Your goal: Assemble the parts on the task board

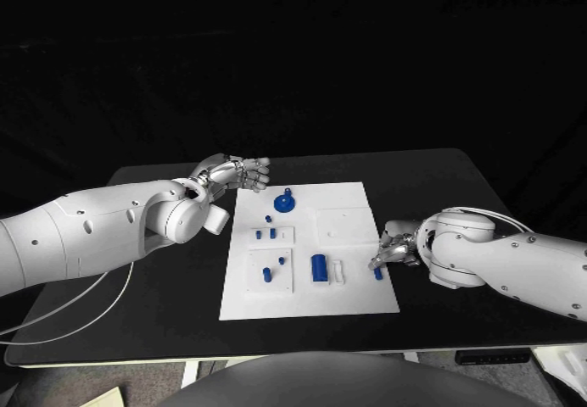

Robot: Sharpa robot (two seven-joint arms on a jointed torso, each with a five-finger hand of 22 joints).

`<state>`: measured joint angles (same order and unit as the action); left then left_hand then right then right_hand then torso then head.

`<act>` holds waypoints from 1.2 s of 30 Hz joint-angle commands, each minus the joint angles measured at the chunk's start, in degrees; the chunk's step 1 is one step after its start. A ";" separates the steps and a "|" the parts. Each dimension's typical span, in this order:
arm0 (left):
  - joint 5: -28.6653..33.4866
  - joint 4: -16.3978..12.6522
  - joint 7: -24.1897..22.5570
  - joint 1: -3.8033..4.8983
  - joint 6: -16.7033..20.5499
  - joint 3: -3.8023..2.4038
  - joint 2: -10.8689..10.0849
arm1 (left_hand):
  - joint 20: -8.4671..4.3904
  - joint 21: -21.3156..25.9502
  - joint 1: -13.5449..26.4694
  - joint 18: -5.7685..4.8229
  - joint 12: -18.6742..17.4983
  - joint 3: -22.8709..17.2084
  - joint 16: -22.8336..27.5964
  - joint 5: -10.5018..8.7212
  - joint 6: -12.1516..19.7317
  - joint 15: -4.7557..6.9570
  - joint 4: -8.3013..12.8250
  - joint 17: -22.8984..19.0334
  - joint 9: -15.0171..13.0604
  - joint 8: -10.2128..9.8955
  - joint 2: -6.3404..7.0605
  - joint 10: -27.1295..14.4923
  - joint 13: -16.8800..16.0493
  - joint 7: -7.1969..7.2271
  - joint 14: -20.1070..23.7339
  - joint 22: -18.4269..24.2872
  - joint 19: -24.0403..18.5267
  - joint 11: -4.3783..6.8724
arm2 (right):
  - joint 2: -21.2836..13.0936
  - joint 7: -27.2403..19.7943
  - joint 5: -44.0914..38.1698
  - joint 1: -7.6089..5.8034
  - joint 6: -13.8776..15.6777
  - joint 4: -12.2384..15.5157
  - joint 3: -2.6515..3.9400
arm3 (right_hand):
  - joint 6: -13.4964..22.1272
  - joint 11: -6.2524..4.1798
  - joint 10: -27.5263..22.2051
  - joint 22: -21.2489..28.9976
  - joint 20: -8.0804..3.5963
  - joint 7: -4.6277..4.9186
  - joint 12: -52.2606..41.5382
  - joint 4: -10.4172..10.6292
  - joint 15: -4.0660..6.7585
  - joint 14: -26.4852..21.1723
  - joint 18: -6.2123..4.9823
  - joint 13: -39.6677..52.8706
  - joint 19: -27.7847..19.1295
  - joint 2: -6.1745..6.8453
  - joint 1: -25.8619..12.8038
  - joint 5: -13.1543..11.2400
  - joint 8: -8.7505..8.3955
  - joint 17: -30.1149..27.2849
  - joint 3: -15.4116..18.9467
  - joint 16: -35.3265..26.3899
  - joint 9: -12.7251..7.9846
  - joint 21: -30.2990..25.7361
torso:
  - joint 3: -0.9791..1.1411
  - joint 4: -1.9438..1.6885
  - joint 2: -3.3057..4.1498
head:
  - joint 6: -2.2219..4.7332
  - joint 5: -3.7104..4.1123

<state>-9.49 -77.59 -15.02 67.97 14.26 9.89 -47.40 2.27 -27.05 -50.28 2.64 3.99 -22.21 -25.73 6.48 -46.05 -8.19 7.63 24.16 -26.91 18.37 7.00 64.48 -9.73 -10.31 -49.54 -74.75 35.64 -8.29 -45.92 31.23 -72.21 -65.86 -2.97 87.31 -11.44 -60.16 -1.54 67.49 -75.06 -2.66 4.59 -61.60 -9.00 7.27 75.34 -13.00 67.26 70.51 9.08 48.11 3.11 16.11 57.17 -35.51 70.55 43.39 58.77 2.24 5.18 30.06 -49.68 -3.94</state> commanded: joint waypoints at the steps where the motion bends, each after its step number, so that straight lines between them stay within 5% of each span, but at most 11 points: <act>1: -0.10 -0.09 -0.35 0.03 -1.17 -0.03 0.03 | 0.22 0.25 0.06 1.15 0.05 -0.02 0.22 0.03 0.33 -0.05 0.22 0.11 0.05 0.36 -0.40 -0.24 0.09 -0.05 -0.42 -0.06 0.25 0.01 | 0.63 0.30 -2.34 1.10 -3.10 0.05 -0.55 | 0.15 -0.06 0.47 -0.34 -0.08 0.13 -0.15 0.27 0.22 -0.02 -2.00 0.06 0.05 -0.04 -0.28 -0.29 -0.19 0.10 -0.16 -0.21 -7.44 0.14 | 0.00 -0.07 0.01 | -0.16 0.02; 11: -0.10 -0.17 -0.17 0.03 -1.43 -0.03 -0.02 | 0.23 0.34 0.22 1.14 0.04 0.00 0.34 -0.03 0.26 -0.07 0.15 0.20 0.07 0.43 -0.57 -0.27 0.11 -0.03 -0.41 -0.10 0.26 -0.01 | 1.87 1.53 -5.15 1.61 -5.27 0.04 -0.63 | 0.24 -0.06 0.43 -0.36 -0.06 0.15 -0.12 0.26 0.22 -0.02 -2.00 0.05 0.02 0.11 -0.26 -0.30 -0.22 0.10 -0.17 -0.20 -7.38 0.16 | -0.04 -0.05 0.00 | -0.29 -0.07; 24: -0.10 -0.30 0.15 0.04 -1.72 -0.03 -0.06 | 0.23 0.41 0.29 1.14 0.04 0.03 0.42 -0.06 0.11 -0.06 0.16 0.28 0.05 0.54 -0.58 -0.27 0.11 0.03 -0.43 -0.13 0.26 -0.01 | 2.48 1.36 -5.60 2.56 -5.54 0.31 -0.78 | 1.71 0.32 -0.16 -0.36 0.00 0.55 0.07 1.37 -0.08 -0.12 -2.00 0.16 -0.24 2.09 -0.20 -0.31 -0.84 0.01 -0.77 -0.35 -7.04 0.07 | -0.03 0.04 0.00 | -0.32 0.01; 36: -0.11 -0.33 0.38 0.04 -1.94 -0.02 0.00 | 0.22 0.45 0.32 1.14 0.05 0.04 0.44 -0.09 0.14 -0.05 0.16 0.34 0.07 0.54 -0.60 -0.27 0.12 0.03 -0.47 -0.15 0.27 0.00 | 2.78 0.89 -5.56 2.68 -6.33 0.51 -0.80 | 2.51 0.79 -0.23 -0.48 0.04 1.04 -0.02 -1.31 -0.55 -0.08 -1.99 0.26 -0.39 -0.19 4.99 -0.05 -1.69 -0.04 -4.88 -0.42 -7.62 0.17 | -0.03 0.02 -0.01 | -0.32 0.19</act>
<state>-9.49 -77.77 -14.47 67.97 13.22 9.91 -47.50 2.27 -26.83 -50.06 2.61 3.99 -22.22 -25.51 6.48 -46.05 -8.19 7.63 24.41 -26.92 18.64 6.79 64.48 -9.69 -10.31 -49.54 -74.84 35.64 -8.29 -43.56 32.72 -78.84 -64.71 -4.87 87.73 -11.21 -59.13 -1.32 67.27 -75.06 -2.65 3.97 -61.42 -10.11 7.03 75.15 -13.05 67.42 70.51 8.89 52.41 3.11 16.25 57.21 -40.34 70.27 57.65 58.77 2.23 5.18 30.05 -50.00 -3.80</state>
